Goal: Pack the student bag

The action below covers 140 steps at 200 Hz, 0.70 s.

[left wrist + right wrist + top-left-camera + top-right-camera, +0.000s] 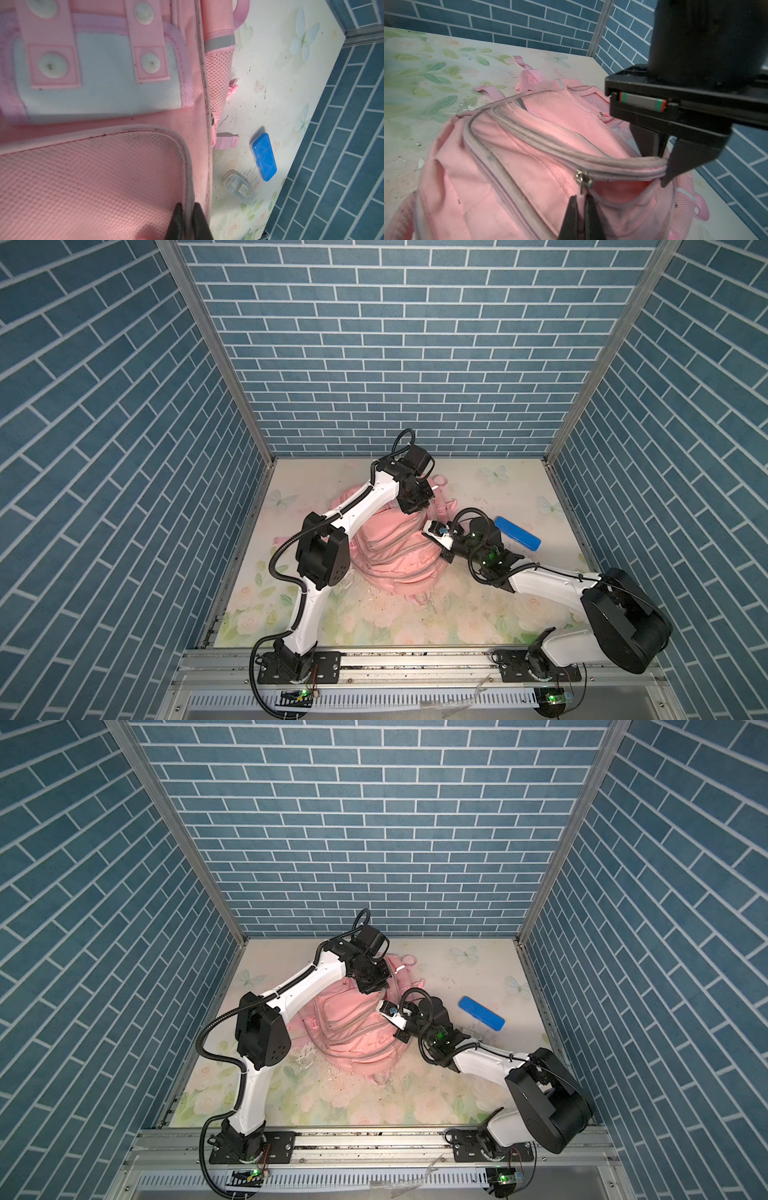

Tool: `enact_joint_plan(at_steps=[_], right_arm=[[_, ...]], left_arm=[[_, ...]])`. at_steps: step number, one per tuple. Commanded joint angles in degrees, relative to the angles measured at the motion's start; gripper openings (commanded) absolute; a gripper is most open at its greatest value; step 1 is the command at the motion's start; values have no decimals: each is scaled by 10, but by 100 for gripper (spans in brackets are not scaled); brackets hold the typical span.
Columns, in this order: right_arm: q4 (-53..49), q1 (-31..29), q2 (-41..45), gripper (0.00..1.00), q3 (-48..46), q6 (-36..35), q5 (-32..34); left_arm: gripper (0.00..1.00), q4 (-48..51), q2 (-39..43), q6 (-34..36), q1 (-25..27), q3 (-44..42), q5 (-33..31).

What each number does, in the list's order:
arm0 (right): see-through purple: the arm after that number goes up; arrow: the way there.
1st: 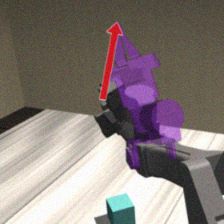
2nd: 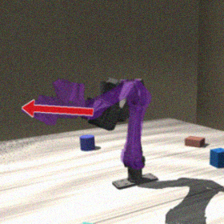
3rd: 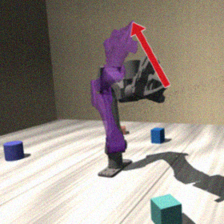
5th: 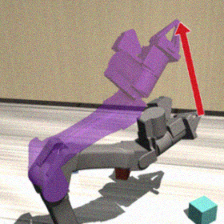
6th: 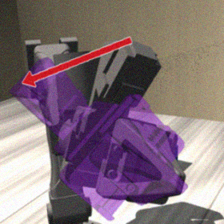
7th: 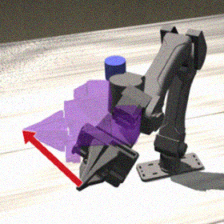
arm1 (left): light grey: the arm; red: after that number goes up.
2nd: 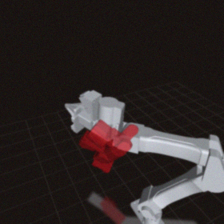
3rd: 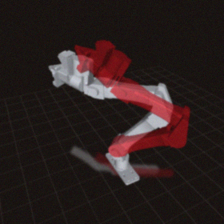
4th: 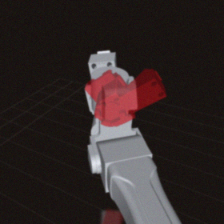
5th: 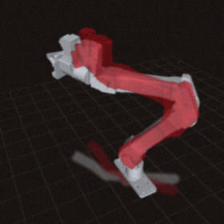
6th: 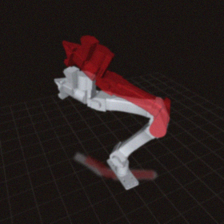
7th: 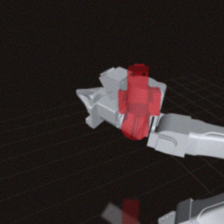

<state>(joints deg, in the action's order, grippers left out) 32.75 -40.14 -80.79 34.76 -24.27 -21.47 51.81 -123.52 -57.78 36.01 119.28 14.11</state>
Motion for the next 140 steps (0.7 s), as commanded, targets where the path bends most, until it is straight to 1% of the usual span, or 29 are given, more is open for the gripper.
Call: enact_joint_plan(at_steps=[1,8,23,39,61,70,80,90,111,128,140], right_arm=[[-61,-36,8,0,17,-5,-133],[-71,-35,10,0,19,-5,-132],[-82,-29,16,0,17,1,-113],[-89,-4,20,0,18,2,-120],[-90,37,25,0,22,5,-142],[-101,47,23,0,29,-11,-142],[-126,54,16,0,44,-36,-141],[-152,62,8,0,64,-51,-140],[-181,80,-2,0,92,-71,-147],[-196,81,0,0,99,-87,-142],[-203,82,3,0,97,-93,-157]], left_arm=[[0,-120,21,-2,-14,31,-67],[0,-123,36,-3,-15,13,-72],[0,-148,81,-9,-13,-56,-80],[0,-173,141,-31,-9,-134,-89],[0,-252,221,-96,-6,-265,-79],[0,-284,246,-126,-1,-310,-78],[0,-310,261,-151,8,-340,-82],[0,-325,260,-168,14,-345,-78],[0,-344,231,-179,22,-311,-79],[0,-356,197,-177,15,-272,-84],[0,-360,171,-171,5,-243,-83]])
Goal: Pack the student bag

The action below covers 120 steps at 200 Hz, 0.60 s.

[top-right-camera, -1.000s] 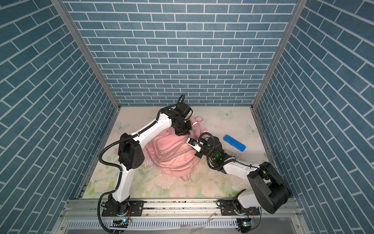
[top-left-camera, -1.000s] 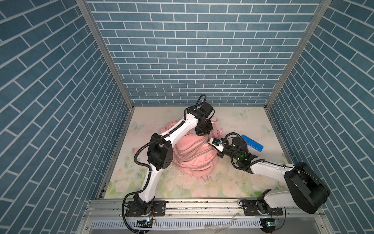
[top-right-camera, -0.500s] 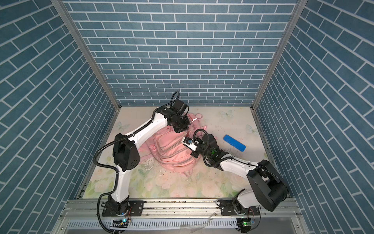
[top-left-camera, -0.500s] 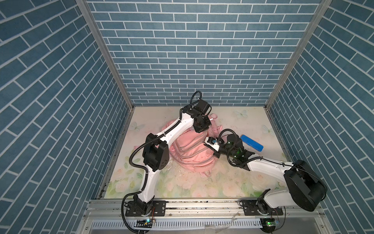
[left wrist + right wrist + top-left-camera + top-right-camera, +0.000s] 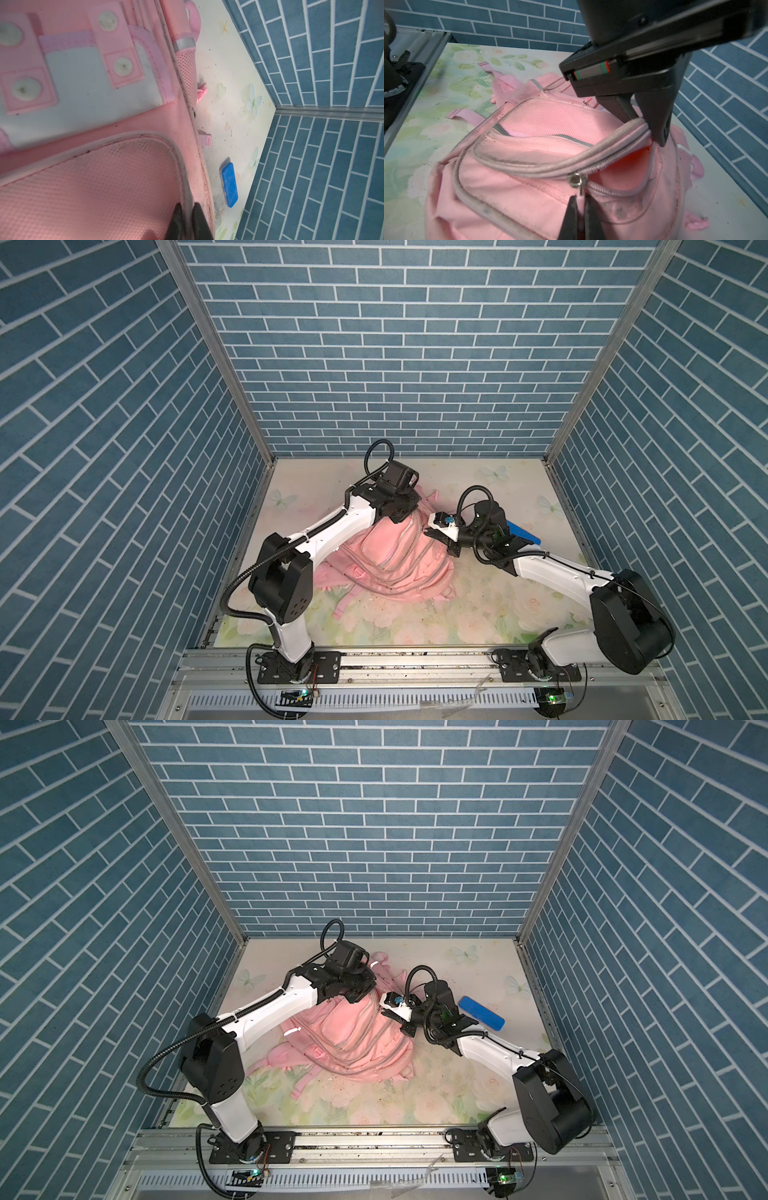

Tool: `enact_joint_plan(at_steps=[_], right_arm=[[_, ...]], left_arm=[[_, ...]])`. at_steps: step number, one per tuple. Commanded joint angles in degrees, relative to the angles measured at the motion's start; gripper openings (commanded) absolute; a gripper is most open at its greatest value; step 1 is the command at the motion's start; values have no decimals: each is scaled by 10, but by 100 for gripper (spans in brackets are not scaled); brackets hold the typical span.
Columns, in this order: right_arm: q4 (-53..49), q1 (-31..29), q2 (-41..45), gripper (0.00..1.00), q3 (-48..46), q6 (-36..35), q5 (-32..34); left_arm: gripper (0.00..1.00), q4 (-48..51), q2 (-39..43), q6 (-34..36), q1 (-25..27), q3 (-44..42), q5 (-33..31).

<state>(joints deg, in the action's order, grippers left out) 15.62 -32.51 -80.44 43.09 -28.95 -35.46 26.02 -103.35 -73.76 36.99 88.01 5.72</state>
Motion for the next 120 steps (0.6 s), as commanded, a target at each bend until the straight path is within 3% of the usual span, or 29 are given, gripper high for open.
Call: enact_joint_plan(at_steps=[1,41,80,120], right_arm=[[-32,5,0,0,13,-47,-19],[32,-45,15,0,-56,-8,15],[75,-113,-15,0,-67,25,57],[137,-131,-34,0,-78,82,89]], left_arm=[[0,-102,-32,-11,-6,72,2],[0,-142,-74,-33,-27,109,8],[0,-127,-112,-36,-33,162,-5],[0,-129,-143,-18,-36,208,5]])
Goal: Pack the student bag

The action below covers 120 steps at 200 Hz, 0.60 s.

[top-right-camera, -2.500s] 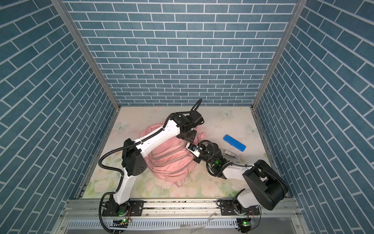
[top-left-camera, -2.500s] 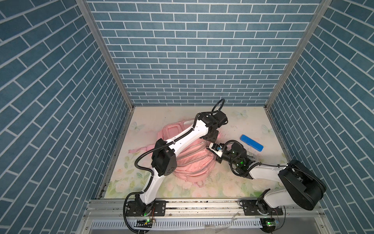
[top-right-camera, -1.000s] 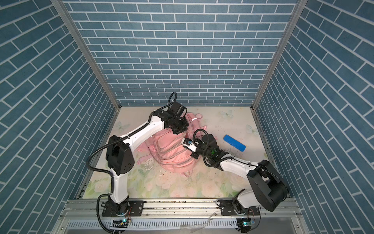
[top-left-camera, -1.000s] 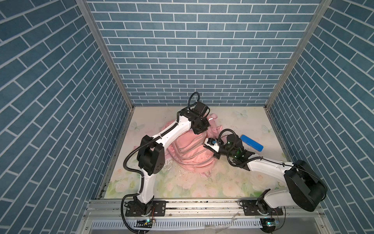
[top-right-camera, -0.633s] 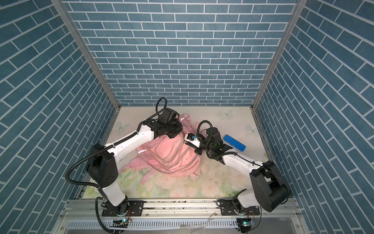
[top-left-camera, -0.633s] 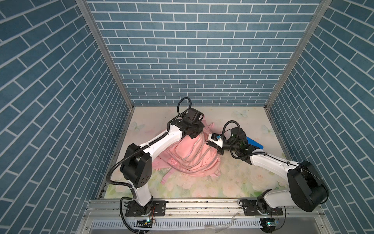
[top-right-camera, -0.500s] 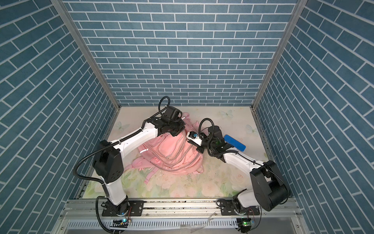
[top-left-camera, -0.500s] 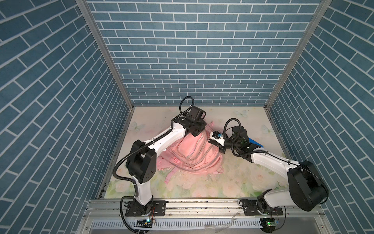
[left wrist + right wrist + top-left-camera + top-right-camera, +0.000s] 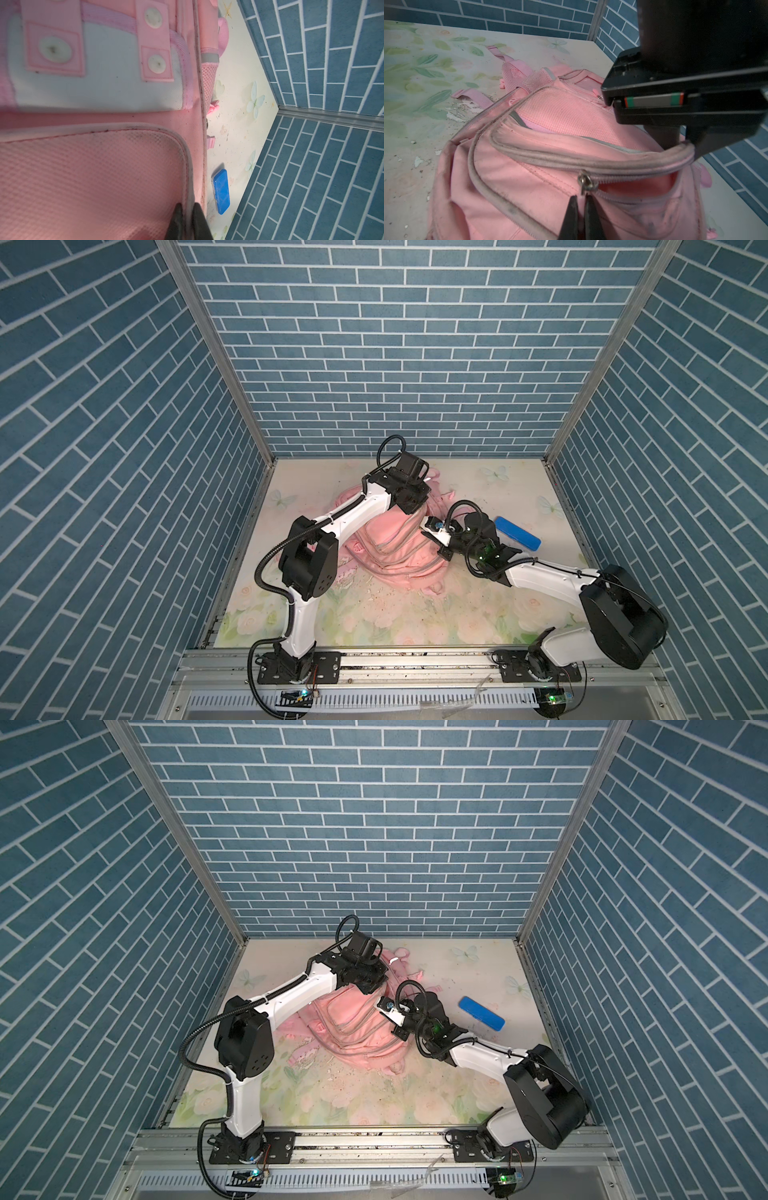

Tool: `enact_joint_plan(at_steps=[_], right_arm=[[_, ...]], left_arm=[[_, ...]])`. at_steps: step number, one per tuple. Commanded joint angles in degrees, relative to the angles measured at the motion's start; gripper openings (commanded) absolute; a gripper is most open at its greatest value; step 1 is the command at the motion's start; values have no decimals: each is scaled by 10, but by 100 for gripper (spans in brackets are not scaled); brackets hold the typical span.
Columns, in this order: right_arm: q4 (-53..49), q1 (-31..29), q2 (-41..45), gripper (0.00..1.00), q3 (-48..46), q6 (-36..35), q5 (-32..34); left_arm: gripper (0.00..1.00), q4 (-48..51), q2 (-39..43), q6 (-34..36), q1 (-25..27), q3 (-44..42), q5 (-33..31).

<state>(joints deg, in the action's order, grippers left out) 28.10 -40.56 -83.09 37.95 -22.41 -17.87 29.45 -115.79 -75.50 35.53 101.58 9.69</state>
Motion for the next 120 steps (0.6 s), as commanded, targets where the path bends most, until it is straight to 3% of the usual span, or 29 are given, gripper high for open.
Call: enact_joint_plan(at_steps=[1,22,57,91,120], right_arm=[[14,-51,-7,0,-27,18,-85],[38,-41,10,0,-43,33,-58],[-76,-11,44,0,-16,11,-10],[-216,5,48,0,33,-18,98],[-227,20,53,0,38,10,166]], left_arm=[[0,-161,-20,3,-22,74,-33],[0,-102,-41,83,-26,123,-9],[0,-20,-42,164,-33,132,-2],[0,-33,-32,164,-33,98,3],[0,-49,-35,157,-31,87,21]])
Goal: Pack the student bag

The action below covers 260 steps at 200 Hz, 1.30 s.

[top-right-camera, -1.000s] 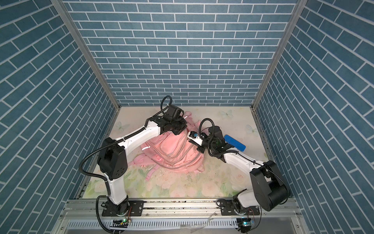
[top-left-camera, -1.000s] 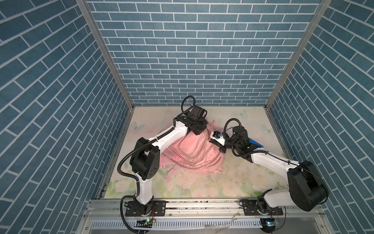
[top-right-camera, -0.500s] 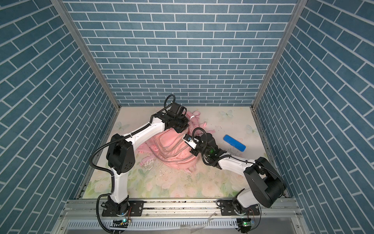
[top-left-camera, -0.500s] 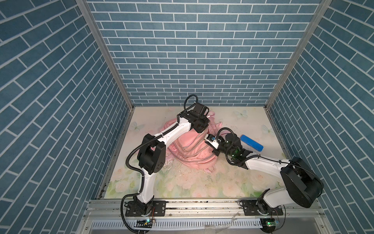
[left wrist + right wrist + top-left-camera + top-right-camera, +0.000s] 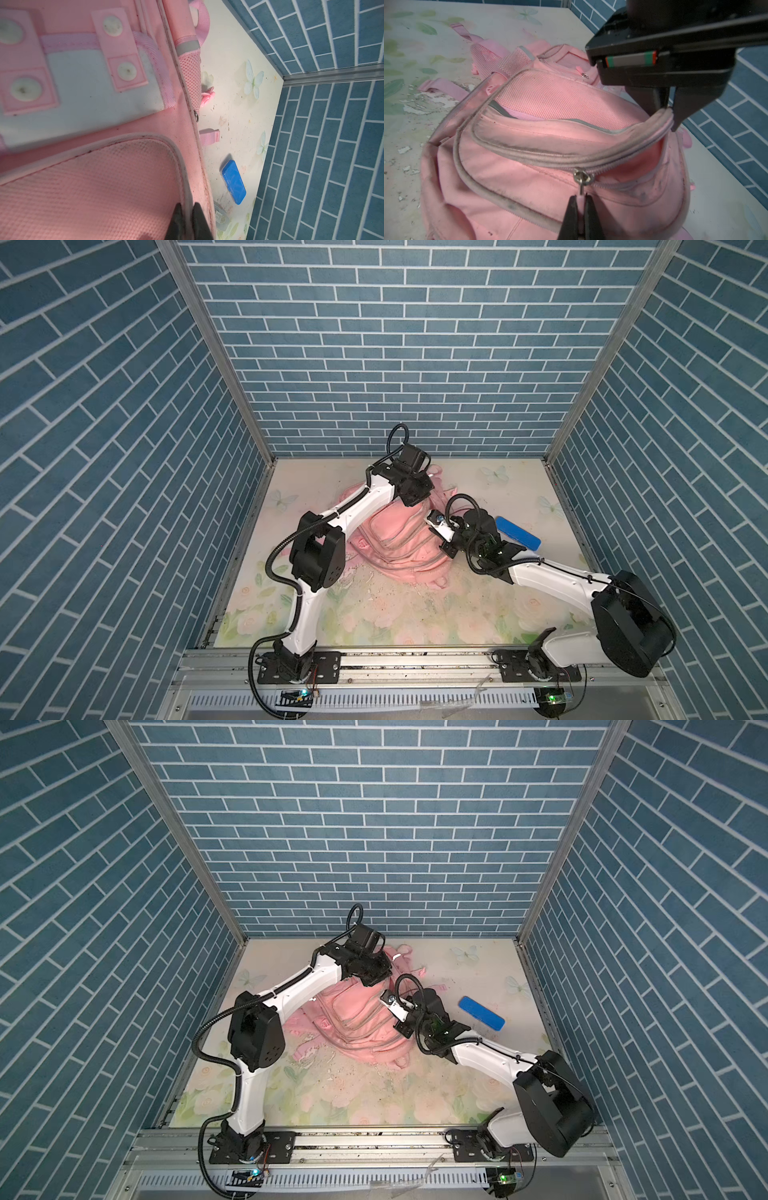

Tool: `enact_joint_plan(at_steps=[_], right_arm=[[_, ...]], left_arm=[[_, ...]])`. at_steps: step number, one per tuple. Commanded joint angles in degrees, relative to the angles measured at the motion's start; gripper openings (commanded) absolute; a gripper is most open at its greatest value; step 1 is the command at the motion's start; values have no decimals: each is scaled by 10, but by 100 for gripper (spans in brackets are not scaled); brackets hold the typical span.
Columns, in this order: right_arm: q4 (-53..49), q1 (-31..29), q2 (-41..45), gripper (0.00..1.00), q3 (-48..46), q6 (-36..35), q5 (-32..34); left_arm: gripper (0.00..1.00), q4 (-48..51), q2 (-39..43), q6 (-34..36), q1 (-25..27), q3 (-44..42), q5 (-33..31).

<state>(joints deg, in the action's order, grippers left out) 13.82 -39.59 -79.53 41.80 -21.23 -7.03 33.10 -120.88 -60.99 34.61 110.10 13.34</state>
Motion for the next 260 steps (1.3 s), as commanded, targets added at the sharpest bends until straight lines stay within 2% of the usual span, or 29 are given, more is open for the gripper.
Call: enact_joint_plan(at_steps=[1,65,104,146,160,200,222,260], right_arm=[[-83,11,18,0,-1,0,58],[19,54,53,0,-16,49,75],[4,67,22,0,19,78,118],[29,103,23,0,25,72,95],[25,121,20,0,32,63,54],[19,121,22,0,7,-73,-151],[24,115,31,0,-25,-93,-229],[-50,72,6,0,-30,-152,-218]], left_arm=[[0,-85,15,12,-22,2,-15],[0,-77,14,27,-14,-15,-12],[0,-55,-12,42,0,19,1],[0,-22,-32,74,14,28,14],[0,-15,-33,82,15,25,14],[0,-20,-35,71,14,47,5],[0,-20,-51,51,10,92,2],[0,-5,-94,8,14,197,-15]])
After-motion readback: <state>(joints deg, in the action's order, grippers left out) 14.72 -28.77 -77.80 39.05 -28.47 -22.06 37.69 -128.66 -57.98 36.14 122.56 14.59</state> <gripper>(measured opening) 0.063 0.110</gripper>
